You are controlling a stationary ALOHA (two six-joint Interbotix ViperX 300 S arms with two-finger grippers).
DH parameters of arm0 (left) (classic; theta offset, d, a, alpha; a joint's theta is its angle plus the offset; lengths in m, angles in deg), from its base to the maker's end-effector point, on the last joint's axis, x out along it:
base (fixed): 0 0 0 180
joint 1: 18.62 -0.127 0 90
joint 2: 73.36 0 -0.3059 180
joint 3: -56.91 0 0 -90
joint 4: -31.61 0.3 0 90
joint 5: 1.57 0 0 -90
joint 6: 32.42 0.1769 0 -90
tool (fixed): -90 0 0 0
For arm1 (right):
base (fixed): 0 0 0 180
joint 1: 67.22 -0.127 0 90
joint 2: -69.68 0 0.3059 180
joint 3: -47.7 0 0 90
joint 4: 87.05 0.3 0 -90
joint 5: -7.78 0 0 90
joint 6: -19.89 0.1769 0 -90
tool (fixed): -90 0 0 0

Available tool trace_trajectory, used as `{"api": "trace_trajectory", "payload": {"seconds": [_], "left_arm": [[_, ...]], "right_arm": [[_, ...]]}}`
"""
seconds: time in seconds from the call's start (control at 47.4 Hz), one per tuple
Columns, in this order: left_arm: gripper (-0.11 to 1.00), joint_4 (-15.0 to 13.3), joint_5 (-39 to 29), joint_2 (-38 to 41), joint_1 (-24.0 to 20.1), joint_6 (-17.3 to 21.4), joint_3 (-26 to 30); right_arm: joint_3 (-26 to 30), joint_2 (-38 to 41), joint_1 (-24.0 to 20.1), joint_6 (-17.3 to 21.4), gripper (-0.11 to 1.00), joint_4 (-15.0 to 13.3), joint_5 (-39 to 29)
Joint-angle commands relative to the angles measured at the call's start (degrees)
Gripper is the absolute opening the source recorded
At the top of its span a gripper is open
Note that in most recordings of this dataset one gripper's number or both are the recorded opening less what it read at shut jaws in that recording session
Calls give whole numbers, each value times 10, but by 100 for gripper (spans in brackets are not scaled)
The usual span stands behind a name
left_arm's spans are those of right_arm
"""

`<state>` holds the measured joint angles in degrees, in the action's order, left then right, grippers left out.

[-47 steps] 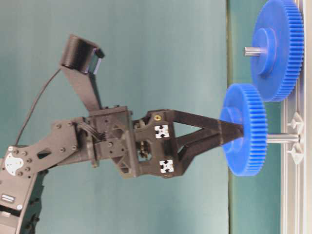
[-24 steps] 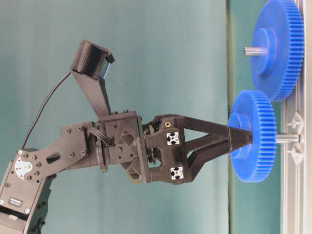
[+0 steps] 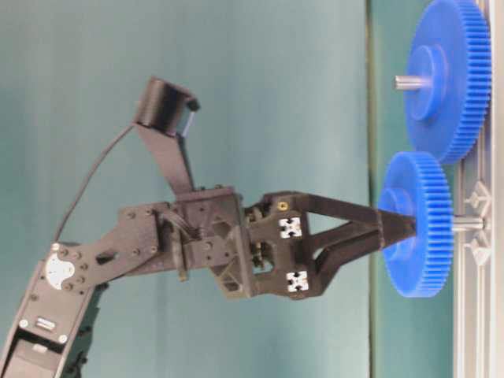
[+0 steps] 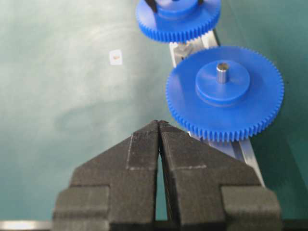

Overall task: Find the location of the shaft and insert the small gear.
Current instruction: 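Align the gear's bore with the left shaft and push it on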

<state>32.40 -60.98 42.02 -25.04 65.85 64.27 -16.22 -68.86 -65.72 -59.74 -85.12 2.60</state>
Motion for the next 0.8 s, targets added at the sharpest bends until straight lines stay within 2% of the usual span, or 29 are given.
{"api": "trace_trajectory", "payload": {"seconds": [0.0, 0.38, 0.781], "left_arm": [[64, 4, -4, -9, -18, 2, 4], [64, 3, -3, -11, -18, 1, 26], [64, 4, -17, 5, -18, -22, 44]], "right_arm": [[8, 4, 1, 5, 3, 0, 3], [7, 4, 1, 5, 3, 0, 4], [8, 3, 1, 5, 3, 0, 3]]}}
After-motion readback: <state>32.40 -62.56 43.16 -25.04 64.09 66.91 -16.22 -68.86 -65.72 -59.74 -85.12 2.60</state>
